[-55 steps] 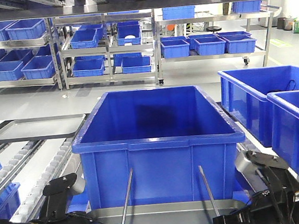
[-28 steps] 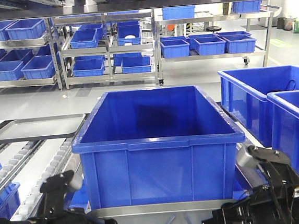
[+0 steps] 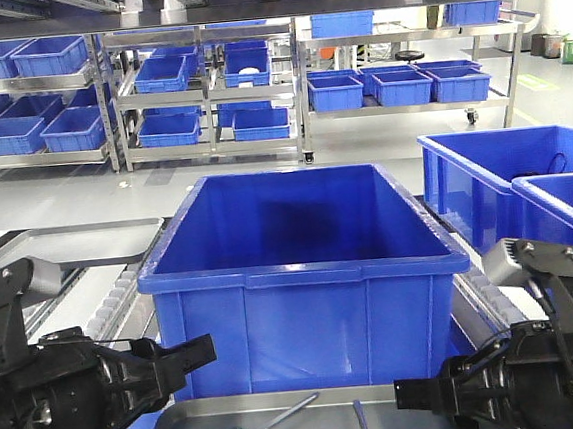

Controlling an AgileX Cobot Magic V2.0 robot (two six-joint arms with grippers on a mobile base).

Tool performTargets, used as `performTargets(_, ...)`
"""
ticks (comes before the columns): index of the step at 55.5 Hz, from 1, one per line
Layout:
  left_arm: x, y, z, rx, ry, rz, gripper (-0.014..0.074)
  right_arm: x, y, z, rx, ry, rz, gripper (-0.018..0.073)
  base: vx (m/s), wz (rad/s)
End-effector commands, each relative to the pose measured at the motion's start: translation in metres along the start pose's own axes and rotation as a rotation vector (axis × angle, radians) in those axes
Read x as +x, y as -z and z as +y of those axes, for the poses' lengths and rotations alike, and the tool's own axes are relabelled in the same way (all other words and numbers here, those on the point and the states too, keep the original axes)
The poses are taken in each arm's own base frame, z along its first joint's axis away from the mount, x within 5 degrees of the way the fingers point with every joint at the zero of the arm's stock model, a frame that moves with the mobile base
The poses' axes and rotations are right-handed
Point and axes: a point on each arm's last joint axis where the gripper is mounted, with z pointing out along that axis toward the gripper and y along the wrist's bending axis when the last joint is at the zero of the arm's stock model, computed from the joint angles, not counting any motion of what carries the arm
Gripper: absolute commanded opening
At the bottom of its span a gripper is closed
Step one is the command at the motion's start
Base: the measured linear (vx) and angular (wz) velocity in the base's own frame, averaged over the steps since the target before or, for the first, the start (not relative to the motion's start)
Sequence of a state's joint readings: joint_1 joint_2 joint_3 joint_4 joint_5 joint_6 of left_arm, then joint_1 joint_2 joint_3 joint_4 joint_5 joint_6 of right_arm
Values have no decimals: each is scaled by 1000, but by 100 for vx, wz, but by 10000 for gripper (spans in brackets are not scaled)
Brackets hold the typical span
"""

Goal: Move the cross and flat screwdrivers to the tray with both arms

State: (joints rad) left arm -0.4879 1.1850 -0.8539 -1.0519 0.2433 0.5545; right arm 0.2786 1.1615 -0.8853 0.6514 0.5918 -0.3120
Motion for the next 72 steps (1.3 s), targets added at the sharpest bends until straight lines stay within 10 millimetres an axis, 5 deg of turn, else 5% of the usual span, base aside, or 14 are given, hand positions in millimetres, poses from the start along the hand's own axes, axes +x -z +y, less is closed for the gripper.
performTargets(1,-14,9,-7,12,13,-80,491,-14,12,6,-12,4,-102,533,0,0)
performTargets(41,-16,16,-10,15,-47,-96,476,-13,12,7,-16,4,-91,533,0,0)
performTargets(54,-15,53,-5,-70,-248,-240,255,-13,12,7,-16,4,-91,533,0,0)
performTargets(66,29,97,19,-140,-341,-314,-1,-13,12,7,-16,4,-91,533,0,0)
performTargets(72,54,113,38,-195,-248,-341,-7,-13,12,7,-16,4,-91,533,0,0)
